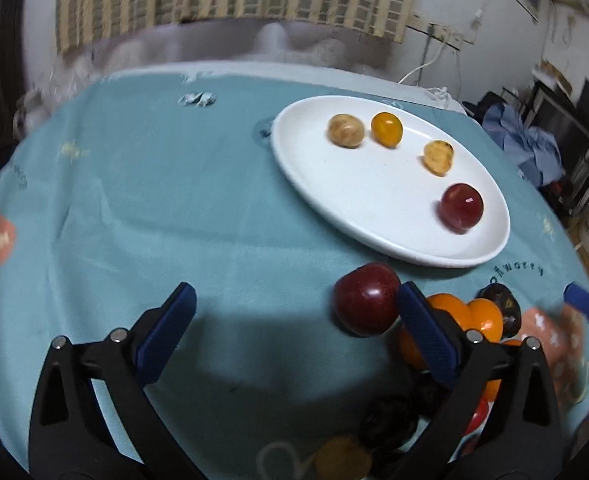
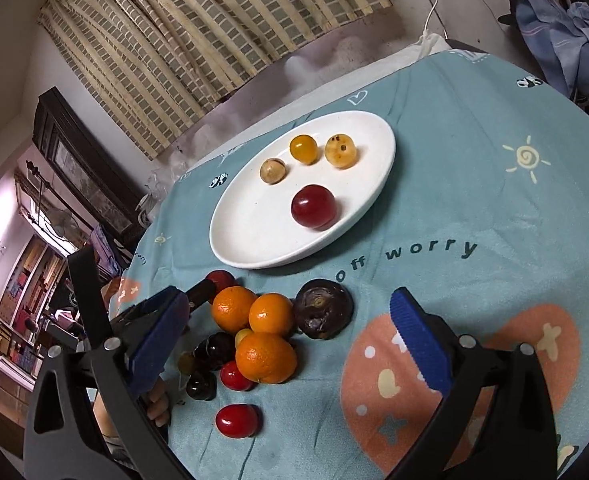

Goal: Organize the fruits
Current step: 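Grasp a red plum with the left tool while the right tool grasps a tangerine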

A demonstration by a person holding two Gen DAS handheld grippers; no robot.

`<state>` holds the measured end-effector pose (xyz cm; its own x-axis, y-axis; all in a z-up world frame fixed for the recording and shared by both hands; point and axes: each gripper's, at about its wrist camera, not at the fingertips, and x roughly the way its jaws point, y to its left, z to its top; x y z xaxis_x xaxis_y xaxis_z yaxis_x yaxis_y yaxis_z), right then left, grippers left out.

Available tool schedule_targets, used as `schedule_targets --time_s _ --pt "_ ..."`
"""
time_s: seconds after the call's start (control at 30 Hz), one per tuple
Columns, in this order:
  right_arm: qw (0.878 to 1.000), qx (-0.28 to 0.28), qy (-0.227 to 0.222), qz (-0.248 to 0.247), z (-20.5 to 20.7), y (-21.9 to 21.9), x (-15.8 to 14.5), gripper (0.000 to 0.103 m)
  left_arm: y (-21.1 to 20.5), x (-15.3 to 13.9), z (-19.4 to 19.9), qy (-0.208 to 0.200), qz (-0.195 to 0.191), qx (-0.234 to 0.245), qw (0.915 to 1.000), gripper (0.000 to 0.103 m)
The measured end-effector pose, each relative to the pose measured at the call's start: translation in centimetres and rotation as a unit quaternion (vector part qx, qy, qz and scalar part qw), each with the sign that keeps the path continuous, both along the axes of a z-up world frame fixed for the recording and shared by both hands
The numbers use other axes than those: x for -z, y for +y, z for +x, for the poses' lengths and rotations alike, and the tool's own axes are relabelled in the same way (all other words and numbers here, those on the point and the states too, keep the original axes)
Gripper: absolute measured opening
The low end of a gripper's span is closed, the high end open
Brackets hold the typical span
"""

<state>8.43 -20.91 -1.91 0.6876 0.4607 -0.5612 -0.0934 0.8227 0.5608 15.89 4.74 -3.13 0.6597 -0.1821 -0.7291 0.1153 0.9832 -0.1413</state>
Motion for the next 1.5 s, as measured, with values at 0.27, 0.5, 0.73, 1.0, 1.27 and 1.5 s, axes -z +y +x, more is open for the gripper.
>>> schedule_targets --time_s 0.27,0.5,0.73,1.0,1.27,1.5 --pt "1.000 0.009 -0.005 0.012 -0.1 -0.6 -0.3 0.101 4.7 -0.5 -2.3 -0.011 -0.006 -0.075 0.9971 0.101" --pt "1.000 0.005 -0.001 0.004 0.0 -0.3 -0.1 0.101 1.0 0.1 -2.7 -0.026 0.078 -0.024 0.9963 0.100" --pt "1.000 0.002 0.000 -0.001 0.0 0.0 0.0 0.101 1.4 0.3 -2.8 -0.013 0.052 -0.016 0.9984 0.083" --pt "1.000 -0.013 0.011 -0.025 0.2 0.9 0.6 0.101 0.2 0.4 -2.4 -0.018 0.061 0.000 0.9980 0.082" --pt "0.996 -0.080 0.038 -0.016 0.4 2.7 1.8 0.099 0.2 1.0 -1.3 0.006 0.044 0.016 0.9989 0.057" --pt "0.988 -0.119 0.084 0.047 0.4 2.7 3.4 0.074 -0.4 1.4 -0.6 0.018 0.033 0.036 0.9986 0.040"
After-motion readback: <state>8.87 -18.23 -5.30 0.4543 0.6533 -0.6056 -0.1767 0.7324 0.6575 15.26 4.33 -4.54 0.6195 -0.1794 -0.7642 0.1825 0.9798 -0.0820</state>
